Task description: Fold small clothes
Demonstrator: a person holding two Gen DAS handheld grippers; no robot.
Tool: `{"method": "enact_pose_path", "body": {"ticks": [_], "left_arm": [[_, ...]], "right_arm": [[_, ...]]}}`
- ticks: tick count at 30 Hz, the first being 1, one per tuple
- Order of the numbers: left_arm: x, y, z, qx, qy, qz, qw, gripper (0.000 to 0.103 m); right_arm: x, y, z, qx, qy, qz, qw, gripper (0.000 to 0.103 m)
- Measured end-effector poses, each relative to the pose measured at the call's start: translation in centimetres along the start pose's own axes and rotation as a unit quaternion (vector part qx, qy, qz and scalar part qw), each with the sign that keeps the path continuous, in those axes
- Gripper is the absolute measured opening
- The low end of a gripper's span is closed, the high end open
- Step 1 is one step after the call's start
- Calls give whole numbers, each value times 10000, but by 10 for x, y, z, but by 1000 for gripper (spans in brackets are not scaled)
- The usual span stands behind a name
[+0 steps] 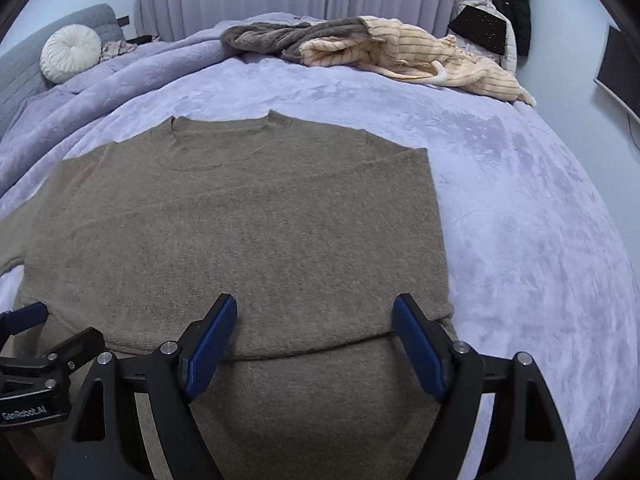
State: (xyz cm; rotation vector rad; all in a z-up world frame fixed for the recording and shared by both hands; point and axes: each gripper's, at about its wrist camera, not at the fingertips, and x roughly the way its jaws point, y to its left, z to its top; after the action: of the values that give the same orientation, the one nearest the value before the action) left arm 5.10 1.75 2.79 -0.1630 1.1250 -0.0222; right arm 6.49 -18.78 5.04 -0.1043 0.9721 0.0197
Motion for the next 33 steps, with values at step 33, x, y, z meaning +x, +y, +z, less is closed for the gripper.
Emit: {"method": "enact_pose_path", "body": {"ticks": [33], "left_arm": [[-89, 131, -15, -1114, -904, 848, 9860, 103]], "right_arm": [[-73, 134, 3, -887, -100, 460, 9949, 83]]}}
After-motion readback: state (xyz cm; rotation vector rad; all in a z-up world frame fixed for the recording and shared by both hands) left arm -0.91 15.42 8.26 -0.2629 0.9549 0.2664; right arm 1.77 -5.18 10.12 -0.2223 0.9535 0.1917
